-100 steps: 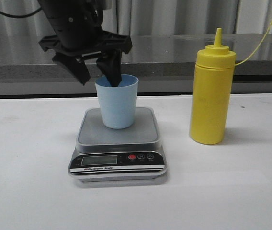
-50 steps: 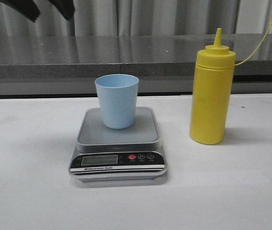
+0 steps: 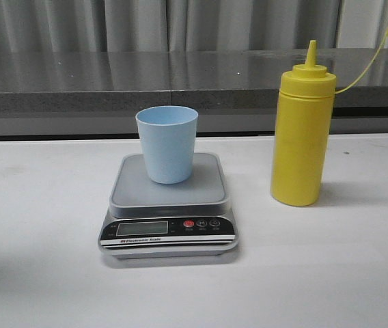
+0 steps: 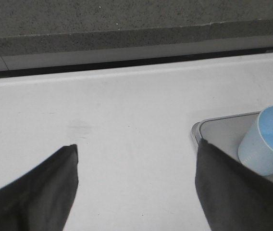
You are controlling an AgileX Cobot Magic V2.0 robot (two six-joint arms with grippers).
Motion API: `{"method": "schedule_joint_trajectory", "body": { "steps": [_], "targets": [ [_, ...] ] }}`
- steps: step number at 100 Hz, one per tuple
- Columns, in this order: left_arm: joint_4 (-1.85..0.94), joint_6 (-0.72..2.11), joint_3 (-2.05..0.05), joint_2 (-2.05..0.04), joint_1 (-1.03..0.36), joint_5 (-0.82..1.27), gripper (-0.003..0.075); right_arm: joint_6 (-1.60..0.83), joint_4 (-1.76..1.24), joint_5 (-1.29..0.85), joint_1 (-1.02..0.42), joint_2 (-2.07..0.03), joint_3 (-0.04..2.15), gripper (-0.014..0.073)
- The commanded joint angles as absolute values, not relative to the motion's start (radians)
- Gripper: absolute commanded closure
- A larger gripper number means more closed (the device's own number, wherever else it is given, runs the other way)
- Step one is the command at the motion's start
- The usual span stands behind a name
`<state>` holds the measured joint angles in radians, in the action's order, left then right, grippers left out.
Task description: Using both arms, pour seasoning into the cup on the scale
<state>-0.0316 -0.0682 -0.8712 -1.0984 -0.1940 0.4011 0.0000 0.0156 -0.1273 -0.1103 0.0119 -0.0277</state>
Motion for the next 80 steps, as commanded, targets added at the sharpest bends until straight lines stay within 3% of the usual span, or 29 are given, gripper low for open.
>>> {"method": "schedule_joint_trajectory", "body": {
  "steps": [1, 36, 67, 80],
  "targets": [
    [-0.038, -0.076, -0.807, -0.987, -0.193, 0.249, 0.0225, 0.000, 0.027, -0.039, -0.107, 0.030, -0.006, 0.0661],
    [-0.036, -0.076, -0.517, -0.636, -0.193, 0.166, 0.0226, 0.000, 0.027, -0.039, -0.107, 0.030, -0.006, 0.0661],
    [-0.036, -0.076, -0.394, -0.407, -0.193, 0.186, 0.0230, 0.000, 0.027, -0.039, -0.107, 0.030, -0.006, 0.0661],
    [-0.036, -0.076, -0.372, -0.359, -0.193, 0.215, 0.0318, 0.000, 0.027, -0.039, -0.107, 0.030, -0.006, 0.0661]
  ]
}}
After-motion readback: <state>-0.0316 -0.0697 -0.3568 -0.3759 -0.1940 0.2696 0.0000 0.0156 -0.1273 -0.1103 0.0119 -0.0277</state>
